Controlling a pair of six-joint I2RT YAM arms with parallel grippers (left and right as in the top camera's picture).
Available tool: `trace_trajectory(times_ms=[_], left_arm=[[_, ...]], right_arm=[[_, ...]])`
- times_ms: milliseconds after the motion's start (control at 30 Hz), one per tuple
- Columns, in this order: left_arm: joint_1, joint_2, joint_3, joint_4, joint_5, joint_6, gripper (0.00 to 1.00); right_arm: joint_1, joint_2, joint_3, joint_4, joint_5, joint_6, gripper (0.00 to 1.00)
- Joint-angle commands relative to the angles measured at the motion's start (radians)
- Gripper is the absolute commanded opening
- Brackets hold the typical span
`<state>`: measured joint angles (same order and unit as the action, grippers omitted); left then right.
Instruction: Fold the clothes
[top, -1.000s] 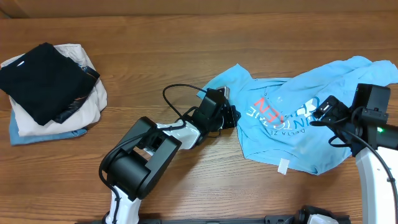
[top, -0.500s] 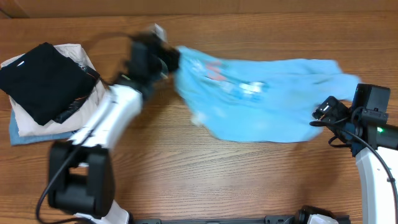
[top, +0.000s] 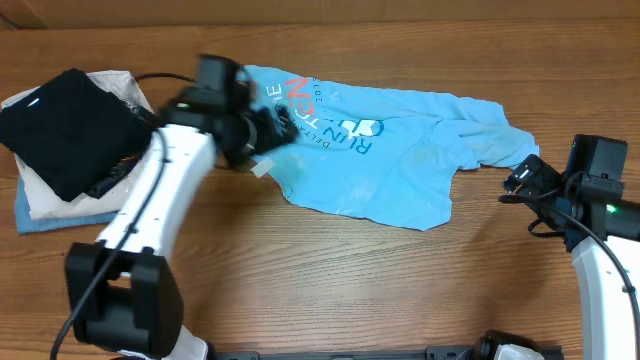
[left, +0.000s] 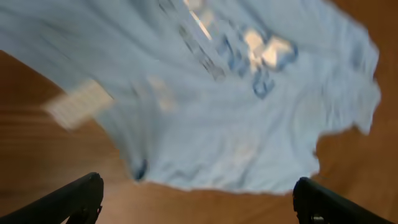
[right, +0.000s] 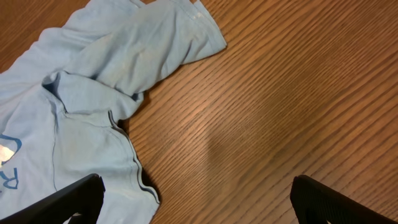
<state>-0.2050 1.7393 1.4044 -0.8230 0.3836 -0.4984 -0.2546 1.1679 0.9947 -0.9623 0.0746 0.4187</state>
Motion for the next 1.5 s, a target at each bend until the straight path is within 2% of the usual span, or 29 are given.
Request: trace_trajectory(times_ms=[0, 133, 300, 467, 567, 700, 833, 1000, 1100, 1133, 1233, 1267, 1300, 1467], left_arm=[[-0.141, 0.004, -0.044, -0.008, 0.041, -0.082, 1.0], [-0.291, 0.006, -0.146, 0.067, 0.002, -0.283, 1.0], [-0.436, 0.006, -0.294, 0.287, -0.015, -0.541, 1.0], [-0.564, 0.006, -0.393, 0.472, -0.229, -0.709, 0.94], [-0.609, 0.006, -0.416, 0.543, -0.288, -0.726, 0.9], [-0.645, 0.014, -0.429, 0.542, -0.394, -0.784, 0.85], [-0.647, 0.074, -0.43, 0.57, -0.346, -0.819, 0.84], [-0.646, 0.181, -0.43, 0.702, -0.307, -0.818, 0.84], [-0.645, 0.232, -0.43, 0.777, -0.305, -0.819, 0.8], [-0.643, 0.243, -0.429, 0.784, -0.307, -0.819, 0.77], [-0.626, 0.252, -0.429, 0.783, -0.309, -0.818, 0.59], [-0.62, 0.252, -0.429, 0.783, -0.308, -0.818, 0.52], [-0.609, 0.251, -0.429, 0.783, -0.304, -0.818, 0.38], [-0.571, 0.247, -0.429, 0.775, -0.304, -0.8, 0.04]], right_arm=[[-0.003, -0.01, 0.016, 0.006, -0.001, 0.0, 1.0], [-0.003, -0.01, 0.016, 0.006, -0.001, 0.0, 1.0], [-0.003, -0.01, 0.016, 0.006, -0.001, 0.0, 1.0], [-0.003, -0.01, 0.016, 0.005, -0.002, 0.0, 1.0], [-0.003, -0.01, 0.016, 0.005, -0.002, 0.0, 1.0], [-0.003, -0.01, 0.016, 0.005, -0.002, 0.0, 1.0], [-0.003, -0.01, 0.016, 0.005, -0.002, 0.0, 1.0], [-0.003, -0.01, 0.016, 0.005, -0.002, 0.0, 1.0], [-0.003, -0.01, 0.016, 0.003, -0.002, 0.0, 1.0], [-0.003, -0.01, 0.016, 0.003, -0.001, 0.0, 1.0], [-0.003, -0.01, 0.016, 0.002, -0.001, 0.0, 1.0], [-0.003, -0.01, 0.016, 0.002, -0.001, 0.0, 1.0], [-0.003, -0.01, 0.016, 0.002, -0.001, 0.0, 1.0], [-0.003, -0.01, 0.016, 0.002, -0.001, 0.0, 1.0]])
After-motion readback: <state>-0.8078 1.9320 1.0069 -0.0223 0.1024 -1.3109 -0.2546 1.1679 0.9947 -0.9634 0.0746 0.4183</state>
